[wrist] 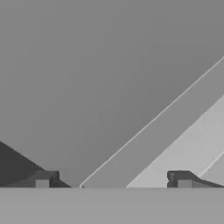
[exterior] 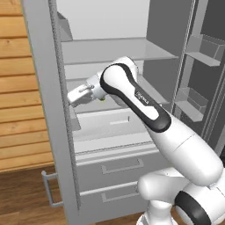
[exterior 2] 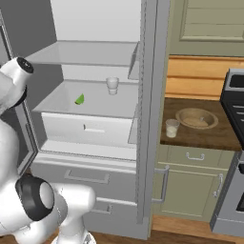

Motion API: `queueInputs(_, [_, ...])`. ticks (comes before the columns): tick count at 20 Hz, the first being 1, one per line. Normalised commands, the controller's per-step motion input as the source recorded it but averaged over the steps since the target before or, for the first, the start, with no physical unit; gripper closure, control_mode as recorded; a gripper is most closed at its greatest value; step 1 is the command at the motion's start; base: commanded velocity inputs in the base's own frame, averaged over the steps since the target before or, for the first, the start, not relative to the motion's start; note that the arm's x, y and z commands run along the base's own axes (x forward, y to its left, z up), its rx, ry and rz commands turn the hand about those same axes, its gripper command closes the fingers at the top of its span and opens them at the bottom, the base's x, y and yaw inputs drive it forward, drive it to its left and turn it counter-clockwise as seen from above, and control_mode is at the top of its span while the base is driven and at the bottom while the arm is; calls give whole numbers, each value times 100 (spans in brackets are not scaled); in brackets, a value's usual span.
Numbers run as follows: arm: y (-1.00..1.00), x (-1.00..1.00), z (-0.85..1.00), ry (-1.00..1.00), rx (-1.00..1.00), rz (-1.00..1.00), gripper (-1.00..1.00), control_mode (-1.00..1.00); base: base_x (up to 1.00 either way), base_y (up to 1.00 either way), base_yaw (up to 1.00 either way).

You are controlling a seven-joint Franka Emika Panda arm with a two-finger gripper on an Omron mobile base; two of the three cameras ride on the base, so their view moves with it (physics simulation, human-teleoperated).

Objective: Grab a lemon wedge from the fridge and one ice cube from the ice bowl, and put them in the glass of lemonade.

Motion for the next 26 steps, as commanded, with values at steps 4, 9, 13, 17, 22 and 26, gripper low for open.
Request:
queueInputs(4, [57,-30,27,-13,-15,1,-100,-100,0,0,0])
queueInputs(9, [-63,-44,65,-6,-12,-22,-100,-100,0,0,0])
queueInputs(13, [-100,-49,72,-5,-4,-32,-100,-100,0,0,0])
queueInputs(17, [-100,-48,8,-9,-10,-35,-100,-100,0,0,0])
queueInputs(22, [-100,-34,0,-4,-13,-41,-100,-100,0,0,0])
queueInputs(26, [-100,-26,-15,0,-9,-43,-100,-100,0,0,0])
